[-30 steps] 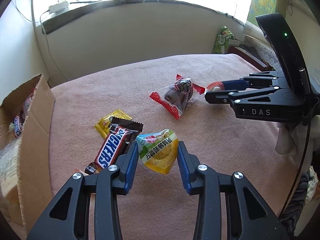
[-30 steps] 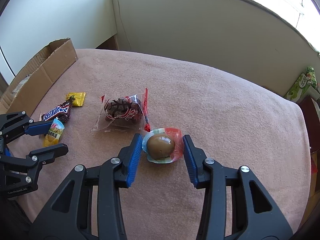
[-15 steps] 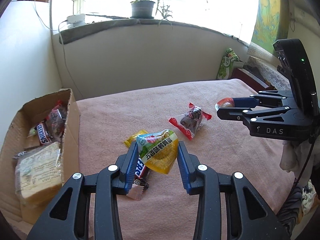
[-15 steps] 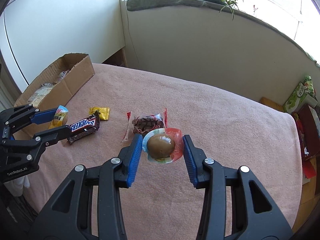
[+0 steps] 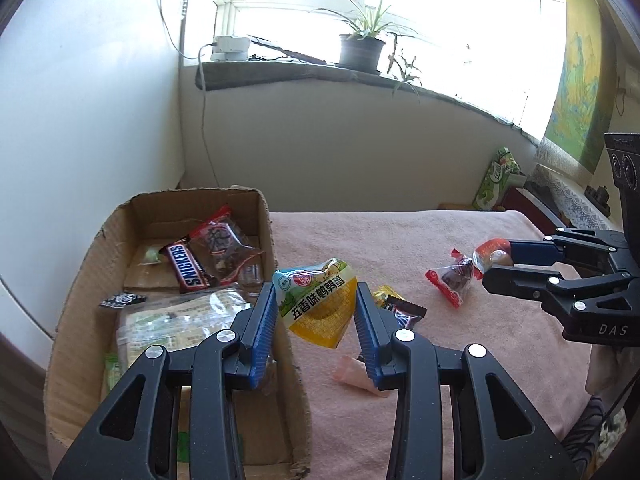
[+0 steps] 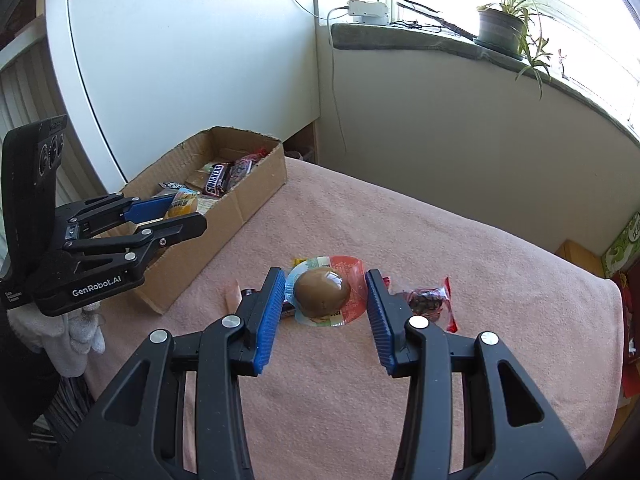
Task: Organize snacks
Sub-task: 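Carry the pouch and chocolate egg into the box and open both grippers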
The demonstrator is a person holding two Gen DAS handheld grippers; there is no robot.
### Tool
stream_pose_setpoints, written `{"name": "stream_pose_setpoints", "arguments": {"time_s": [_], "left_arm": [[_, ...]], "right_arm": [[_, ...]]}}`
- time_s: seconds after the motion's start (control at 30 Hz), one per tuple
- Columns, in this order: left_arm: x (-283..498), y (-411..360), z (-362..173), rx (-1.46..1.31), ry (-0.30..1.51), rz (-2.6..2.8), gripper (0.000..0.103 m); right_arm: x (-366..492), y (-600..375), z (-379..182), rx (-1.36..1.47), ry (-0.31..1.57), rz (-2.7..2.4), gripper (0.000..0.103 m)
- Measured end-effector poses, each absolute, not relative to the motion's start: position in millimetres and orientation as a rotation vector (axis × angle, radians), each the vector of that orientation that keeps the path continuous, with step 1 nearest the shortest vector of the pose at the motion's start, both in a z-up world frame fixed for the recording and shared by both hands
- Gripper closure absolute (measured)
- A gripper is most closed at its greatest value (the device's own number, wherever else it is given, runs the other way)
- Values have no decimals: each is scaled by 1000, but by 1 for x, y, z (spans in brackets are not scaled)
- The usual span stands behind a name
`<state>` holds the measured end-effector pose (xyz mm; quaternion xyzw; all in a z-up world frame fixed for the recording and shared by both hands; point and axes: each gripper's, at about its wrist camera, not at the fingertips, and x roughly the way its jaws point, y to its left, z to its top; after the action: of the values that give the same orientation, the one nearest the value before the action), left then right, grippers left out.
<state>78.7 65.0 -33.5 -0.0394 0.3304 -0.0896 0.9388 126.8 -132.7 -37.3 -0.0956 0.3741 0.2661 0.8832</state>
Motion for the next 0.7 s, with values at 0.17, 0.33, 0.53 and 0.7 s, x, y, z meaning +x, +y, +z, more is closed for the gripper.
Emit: {"name": "stream_pose_setpoints", "arguments": {"time_s": [0.17,0.33,0.53,0.7], "left_arm": [[76,99,-29,-124,654,-123,66],[72,119,-27,-148,643,-77,66],[75,135,-30,-158,645,-31,66],[75,144,-31,-158,644,4,66]], "right_arm": [[121,-99,-35,-220,766,624,60],[116,-72,-33,-220,753,681,60],[110,-39,-32,-237,749,748,60],[103,-14,-35,-260,752,799,60]]}}
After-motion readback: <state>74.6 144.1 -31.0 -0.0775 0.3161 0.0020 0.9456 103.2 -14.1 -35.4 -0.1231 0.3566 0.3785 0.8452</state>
